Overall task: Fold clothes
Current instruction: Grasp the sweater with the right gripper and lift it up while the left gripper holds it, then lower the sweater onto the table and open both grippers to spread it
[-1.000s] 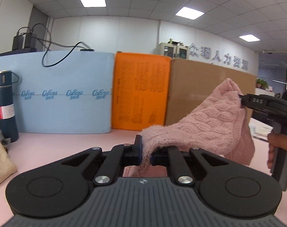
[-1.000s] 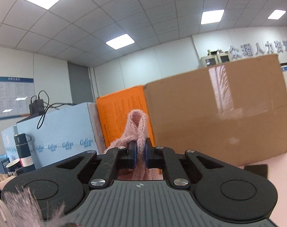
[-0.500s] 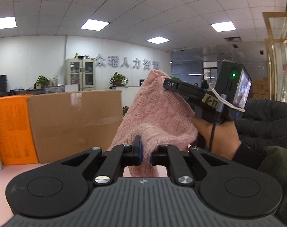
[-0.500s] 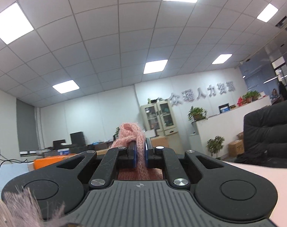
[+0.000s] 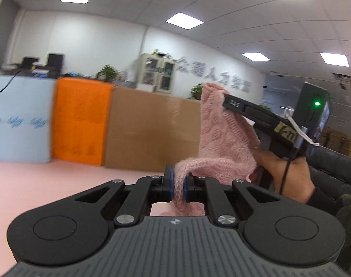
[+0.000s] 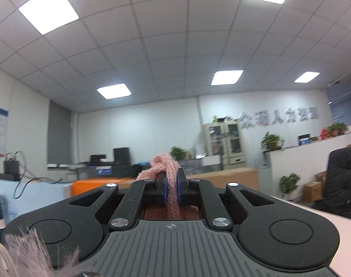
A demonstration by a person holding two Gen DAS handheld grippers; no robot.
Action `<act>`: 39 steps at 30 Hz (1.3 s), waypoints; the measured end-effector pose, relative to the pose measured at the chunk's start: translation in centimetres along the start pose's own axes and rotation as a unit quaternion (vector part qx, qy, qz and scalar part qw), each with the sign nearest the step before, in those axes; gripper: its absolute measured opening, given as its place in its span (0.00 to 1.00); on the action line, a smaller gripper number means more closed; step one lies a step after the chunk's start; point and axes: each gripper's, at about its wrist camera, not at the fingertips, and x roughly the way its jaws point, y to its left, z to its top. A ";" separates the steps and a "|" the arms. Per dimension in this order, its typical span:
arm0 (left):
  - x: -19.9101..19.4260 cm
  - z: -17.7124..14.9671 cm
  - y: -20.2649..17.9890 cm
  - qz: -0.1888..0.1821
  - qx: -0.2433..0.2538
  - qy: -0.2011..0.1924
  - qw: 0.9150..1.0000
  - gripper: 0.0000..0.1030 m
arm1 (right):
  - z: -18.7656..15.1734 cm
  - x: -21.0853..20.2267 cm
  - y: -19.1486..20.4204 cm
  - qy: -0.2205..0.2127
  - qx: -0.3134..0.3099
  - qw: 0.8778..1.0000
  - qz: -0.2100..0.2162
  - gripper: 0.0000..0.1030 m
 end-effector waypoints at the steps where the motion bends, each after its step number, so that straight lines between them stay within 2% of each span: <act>1: 0.1 -0.3 3.2 0.037 -0.026 0.012 0.999 0.07 | -1.3 1.7 1.9 0.015 0.003 1.000 0.026 0.08; 4: -1.0 -1.4 10.7 0.132 -0.084 0.030 0.987 0.07 | -5.6 7.1 9.6 0.064 0.015 0.991 0.116 0.08; 8: -3.8 -3.0 18.5 0.247 -0.111 0.038 0.962 0.07 | -10.5 12.4 19.8 0.122 0.032 0.967 0.221 0.08; 11: -5.5 -4.3 22.6 0.291 -0.143 0.049 0.945 0.07 | -14.3 14.6 26.1 0.174 0.044 0.947 0.268 0.09; 13: -6.0 -5.4 24.5 0.311 -0.161 0.061 0.934 0.07 | -16.4 15.7 29.1 0.209 0.039 0.937 0.279 0.10; 15: -5.8 -6.7 26.9 0.329 -0.180 0.077 0.924 0.10 | -17.8 17.0 30.4 0.249 0.026 0.928 0.274 0.23; 16: -5.9 -7.2 27.5 0.332 -0.189 0.086 0.920 0.11 | -18.6 17.4 30.9 0.270 0.019 0.924 0.270 0.40; 17: -6.0 -7.7 28.0 0.335 -0.198 0.096 0.916 0.12 | -19.3 17.7 31.3 0.287 0.011 0.920 0.265 0.50; 18: -6.1 -8.4 28.3 0.336 -0.202 0.105 0.914 0.17 | -19.7 17.8 31.6 0.300 0.001 0.917 0.261 0.52; 20: -6.5 -9.1 28.6 0.338 -0.204 0.111 0.912 0.25 | -19.6 17.4 31.2 0.312 -0.015 0.914 0.259 0.58; 21: -6.7 -9.4 28.8 0.338 -0.204 0.106 0.913 0.26 | -19.3 17.1 30.6 0.313 -0.020 0.914 0.259 0.62; 23: -7.2 -9.6 29.2 0.342 -0.204 0.096 0.912 0.30 | -18.1 15.2 28.0 0.303 -0.030 0.917 0.256 0.79; 25: -8.0 -9.6 29.4 0.348 -0.204 0.084 0.911 0.41 | -16.6 13.2 25.0 0.290 -0.044 0.923 0.250 0.83; 26: -8.4 -9.6 29.7 0.351 -0.202 0.075 0.911 0.52 | -15.8 12.3 23.2 0.285 -0.050 0.927 0.239 0.84; 27: -9.0 -9.7 29.6 0.354 -0.198 0.063 0.912 0.60 | -14.9 11.4 21.2 0.279 -0.054 0.932 0.224 0.85; 30: -10.6 -9.9 29.3 0.347 -0.176 0.034 0.921 0.67 | -12.6 8.7 14.5 0.262 -0.044 0.950 0.165 0.88; 32: -11.9 -10.3 29.0 0.336 -0.162 0.013 0.928 0.74 | -11.6 6.6 9.7 0.263 -0.023 0.958 0.116 0.89; 35: -14.1 -10.9 28.4 0.330 -0.143 -0.029 0.933 0.79 | -11.3 3.1 2.7 0.279 0.041 0.957 0.061 0.89; 37: -15.5 -11.0 27.9 0.331 -0.125 -0.057 0.933 0.80 | -11.8 0.8 -1.3 0.288 0.103 0.951 0.042 0.89; 39: -16.4 -10.6 27.2 0.333 -0.115 -0.075 0.933 0.82 | -13.0 -1.3 -4.7 0.295 0.192 0.935 0.041 0.89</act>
